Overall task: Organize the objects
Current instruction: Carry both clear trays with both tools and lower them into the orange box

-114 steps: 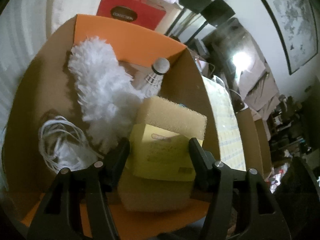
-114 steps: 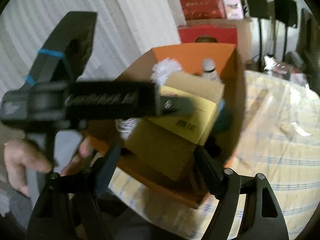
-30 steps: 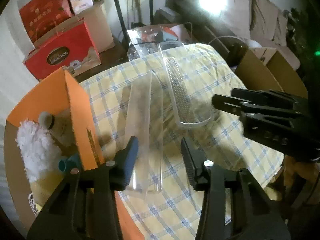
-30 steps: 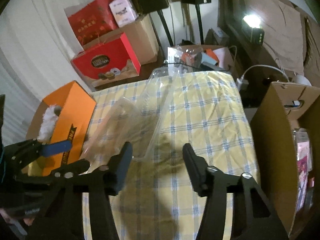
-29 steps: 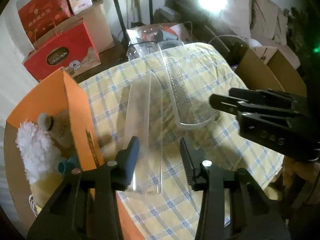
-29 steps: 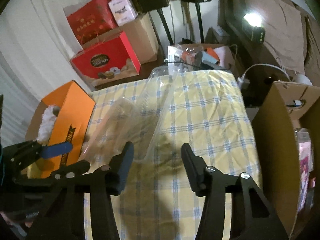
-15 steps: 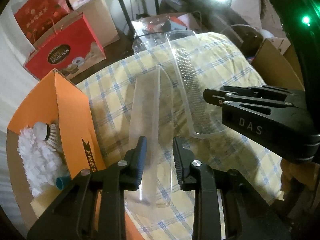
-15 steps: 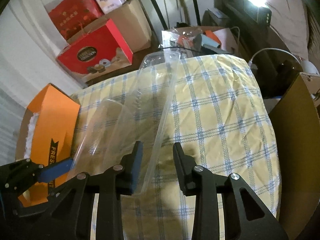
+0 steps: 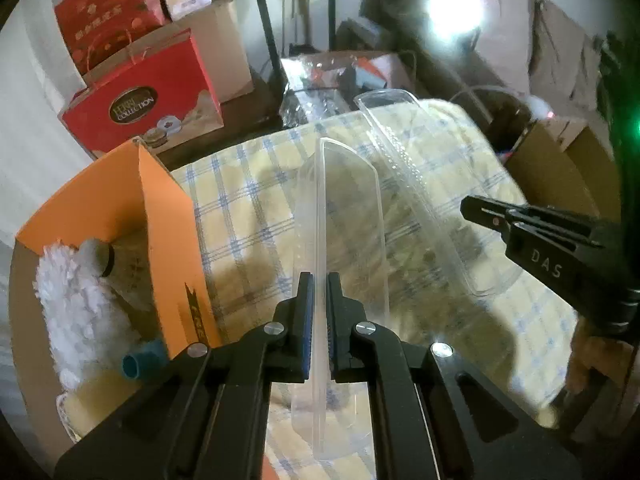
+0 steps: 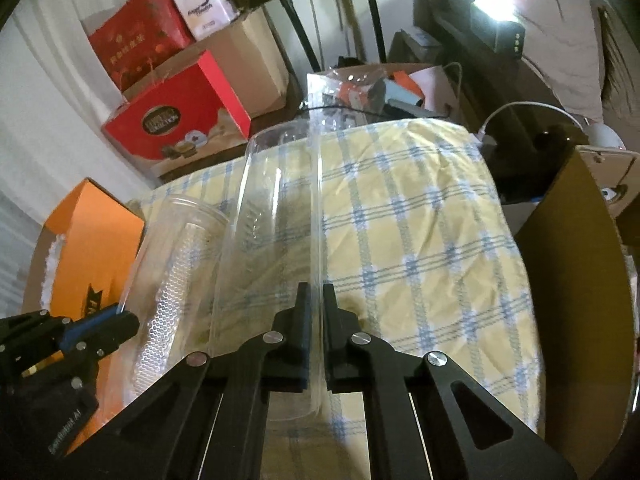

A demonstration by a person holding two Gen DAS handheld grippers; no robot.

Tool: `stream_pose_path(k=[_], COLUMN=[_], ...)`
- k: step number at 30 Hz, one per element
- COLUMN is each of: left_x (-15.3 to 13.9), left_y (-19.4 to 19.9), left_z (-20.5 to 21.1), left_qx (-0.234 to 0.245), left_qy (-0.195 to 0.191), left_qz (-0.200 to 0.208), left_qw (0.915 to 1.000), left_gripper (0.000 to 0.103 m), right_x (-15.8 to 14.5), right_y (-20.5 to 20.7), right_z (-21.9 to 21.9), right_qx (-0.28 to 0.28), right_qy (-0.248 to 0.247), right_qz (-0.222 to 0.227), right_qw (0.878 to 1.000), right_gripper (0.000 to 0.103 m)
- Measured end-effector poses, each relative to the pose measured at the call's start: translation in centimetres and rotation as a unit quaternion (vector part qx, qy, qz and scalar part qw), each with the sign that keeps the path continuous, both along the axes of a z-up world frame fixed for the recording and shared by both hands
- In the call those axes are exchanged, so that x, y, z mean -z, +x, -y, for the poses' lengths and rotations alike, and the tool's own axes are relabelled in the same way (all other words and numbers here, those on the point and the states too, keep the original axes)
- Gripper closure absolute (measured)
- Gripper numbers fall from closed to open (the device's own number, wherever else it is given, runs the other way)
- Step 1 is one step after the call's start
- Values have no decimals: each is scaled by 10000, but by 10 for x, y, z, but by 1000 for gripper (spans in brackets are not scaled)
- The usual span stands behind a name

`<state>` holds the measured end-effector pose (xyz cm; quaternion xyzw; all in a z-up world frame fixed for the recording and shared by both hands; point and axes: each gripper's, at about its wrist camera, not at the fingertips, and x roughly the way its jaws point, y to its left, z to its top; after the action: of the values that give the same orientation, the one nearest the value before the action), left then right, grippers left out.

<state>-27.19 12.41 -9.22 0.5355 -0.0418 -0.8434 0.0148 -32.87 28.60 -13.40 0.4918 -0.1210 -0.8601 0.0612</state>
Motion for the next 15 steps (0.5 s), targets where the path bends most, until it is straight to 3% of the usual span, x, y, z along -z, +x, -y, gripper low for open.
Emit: stream_pose_path(k=[6,15], left_x=[-27,-70], left_y=[16,45], left_z=[9,31], left_qx=[-61,-219], left_qy=[564,881], left_qz=[-292,-707], left_qw=[9980,9934], left_gripper=[97,97], right_x=[-20,-54], right_y=[17,44], right_z=[-10,-1], right_qx=[28,-84], right_qy=[-23,221], right_qz=[-244,-489], right_qw=[9997,9985], right_gripper=[99,99])
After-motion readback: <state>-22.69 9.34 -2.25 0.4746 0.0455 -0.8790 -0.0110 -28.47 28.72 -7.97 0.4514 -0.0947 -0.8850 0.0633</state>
